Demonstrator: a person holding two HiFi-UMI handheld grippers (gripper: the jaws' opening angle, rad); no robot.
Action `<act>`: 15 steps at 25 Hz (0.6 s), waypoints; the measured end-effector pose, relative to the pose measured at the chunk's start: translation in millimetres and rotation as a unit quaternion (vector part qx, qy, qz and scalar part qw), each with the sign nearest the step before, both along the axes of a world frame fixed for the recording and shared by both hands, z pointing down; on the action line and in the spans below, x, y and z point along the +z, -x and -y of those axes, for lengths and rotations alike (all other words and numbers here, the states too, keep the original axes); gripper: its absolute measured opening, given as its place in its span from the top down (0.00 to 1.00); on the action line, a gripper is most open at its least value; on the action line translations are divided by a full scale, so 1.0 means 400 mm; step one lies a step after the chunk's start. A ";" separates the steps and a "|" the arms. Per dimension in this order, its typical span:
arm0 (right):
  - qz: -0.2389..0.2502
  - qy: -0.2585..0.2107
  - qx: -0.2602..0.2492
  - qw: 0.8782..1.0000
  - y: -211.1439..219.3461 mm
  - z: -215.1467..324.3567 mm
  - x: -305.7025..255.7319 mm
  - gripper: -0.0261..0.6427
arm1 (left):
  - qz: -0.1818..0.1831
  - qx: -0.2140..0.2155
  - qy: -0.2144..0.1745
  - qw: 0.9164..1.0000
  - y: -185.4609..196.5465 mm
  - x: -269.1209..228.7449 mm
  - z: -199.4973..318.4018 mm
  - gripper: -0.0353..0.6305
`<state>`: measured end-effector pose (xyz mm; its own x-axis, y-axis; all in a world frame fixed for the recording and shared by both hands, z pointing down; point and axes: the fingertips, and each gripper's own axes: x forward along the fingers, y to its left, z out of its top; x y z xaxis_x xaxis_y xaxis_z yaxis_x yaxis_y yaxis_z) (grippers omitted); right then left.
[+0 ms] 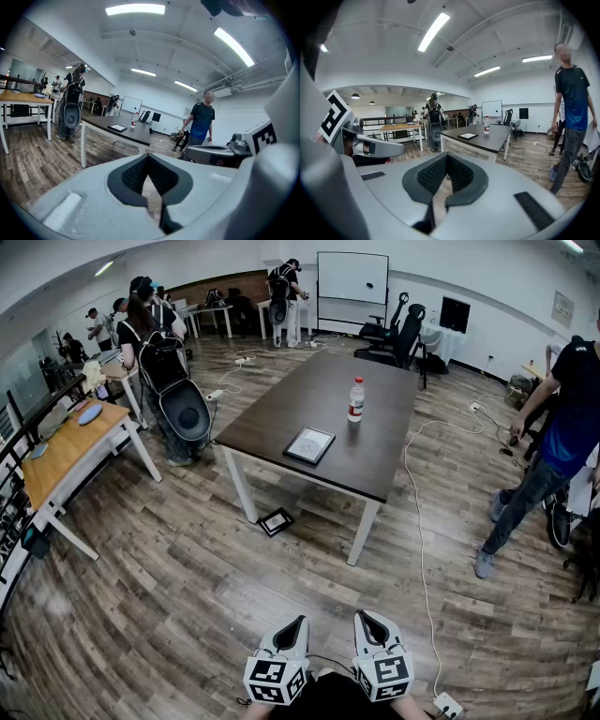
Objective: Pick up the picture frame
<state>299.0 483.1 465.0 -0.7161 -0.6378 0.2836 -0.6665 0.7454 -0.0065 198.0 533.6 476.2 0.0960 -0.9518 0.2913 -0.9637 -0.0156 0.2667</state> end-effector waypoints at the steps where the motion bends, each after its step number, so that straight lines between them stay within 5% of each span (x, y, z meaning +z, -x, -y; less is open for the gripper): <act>1: 0.001 -0.001 0.001 1.000 0.002 0.004 0.001 0.95 | -0.001 0.002 -0.001 1.000 -0.003 0.000 0.006 0.94; 15: 0.012 0.014 0.001 1.000 0.037 0.064 0.015 0.95 | -0.016 -0.012 -0.004 1.000 0.021 0.010 0.052 0.94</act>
